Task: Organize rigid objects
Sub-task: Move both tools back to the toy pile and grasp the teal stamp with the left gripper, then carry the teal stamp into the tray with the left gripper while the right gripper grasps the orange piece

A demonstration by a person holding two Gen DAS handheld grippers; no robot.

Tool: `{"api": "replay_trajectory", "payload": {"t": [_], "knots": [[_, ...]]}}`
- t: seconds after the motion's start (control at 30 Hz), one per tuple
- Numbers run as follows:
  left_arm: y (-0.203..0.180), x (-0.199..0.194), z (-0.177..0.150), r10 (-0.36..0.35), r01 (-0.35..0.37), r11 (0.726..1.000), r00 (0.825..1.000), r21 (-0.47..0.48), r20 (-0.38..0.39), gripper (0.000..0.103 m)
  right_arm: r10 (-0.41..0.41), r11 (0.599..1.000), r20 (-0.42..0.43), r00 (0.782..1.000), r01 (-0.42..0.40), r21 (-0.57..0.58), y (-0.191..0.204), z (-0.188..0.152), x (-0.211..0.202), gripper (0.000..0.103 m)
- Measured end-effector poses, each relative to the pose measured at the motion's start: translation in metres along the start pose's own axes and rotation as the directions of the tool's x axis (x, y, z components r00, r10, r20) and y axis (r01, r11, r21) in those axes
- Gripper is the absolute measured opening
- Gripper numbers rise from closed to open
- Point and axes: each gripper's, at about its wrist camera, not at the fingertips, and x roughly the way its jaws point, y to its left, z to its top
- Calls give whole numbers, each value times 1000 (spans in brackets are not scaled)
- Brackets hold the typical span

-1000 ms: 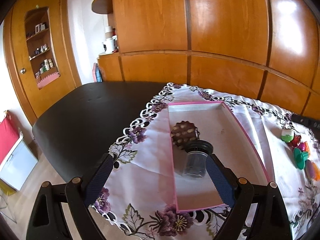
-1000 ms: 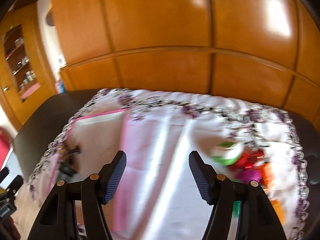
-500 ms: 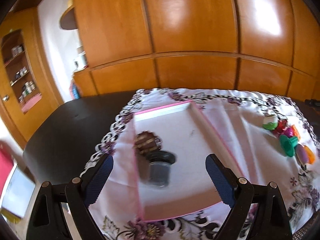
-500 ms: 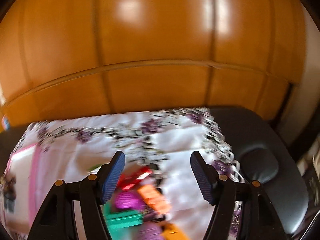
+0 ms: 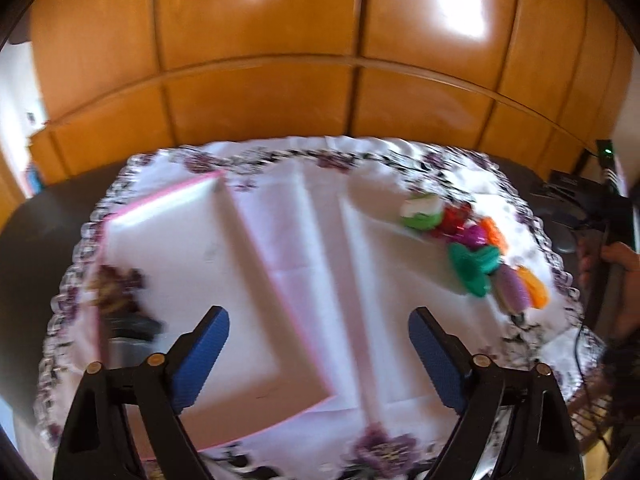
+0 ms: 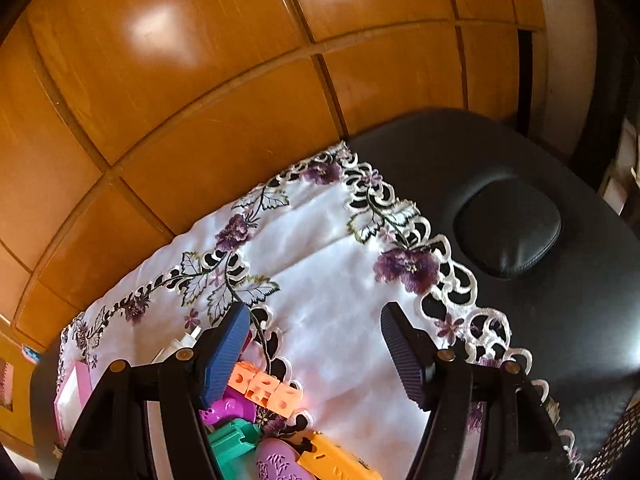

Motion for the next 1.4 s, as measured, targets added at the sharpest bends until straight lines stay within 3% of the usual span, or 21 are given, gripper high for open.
{"api": "replay_trajectory", "payload": {"t": [0.13, 0.27, 0.43, 0.53, 0.8, 0.87, 0.9, 0.93, 1.13, 1.3, 1.4], "knots": [[-31, 21, 4, -75, 77, 996, 996, 44, -39, 88, 21, 1000, -27, 999, -21, 13, -2, -1, 4, 69], [-66, 35, 14, -133, 134, 980, 991, 146, -19, 87, 38, 999, -40, 998, -38, 12, -1, -1, 5, 69], [-125, 54, 25, -212, 185, 899, 977, 396, 23, 86, 60, 998, -57, 997, -59, 27, -2, -1, 7, 69], [-149, 75, 31, -214, 195, 852, 977, 487, -16, 74, 75, 997, -67, 995, -73, 29, -1, -1, 8, 69], [-185, 124, 40, -190, 224, 772, 974, 594, -121, 71, 92, 996, -65, 994, -91, 24, 0, 0, 8, 69], [-190, 140, 40, -169, 228, 766, 973, 600, -155, 60, 96, 995, -67, 993, -94, 26, -1, 1, 8, 69], [-190, 148, 39, -165, 239, 768, 970, 594, -177, 55, 93, 995, -66, 993, -91, 26, -1, 1, 9, 69], [-189, 151, 38, -168, 250, 773, 967, 584, -191, 30, 91, 996, -66, 994, -90, 27, -1, 1, 9, 69], [-159, 133, 19, -178, 235, 860, 970, 454, -166, 30, 103, 994, -83, 991, -101, 33, -4, 1, 12, 69], [-124, 101, -8, -172, 209, 906, 976, 369, -132, 30, 104, 995, -100, 990, -103, 16, -1, -2, 15, 69], [-96, 93, -26, -154, 195, 935, 976, 295, -157, 31, 109, 994, -130, 986, -109, 7, 2, -4, 19, 69]]}}
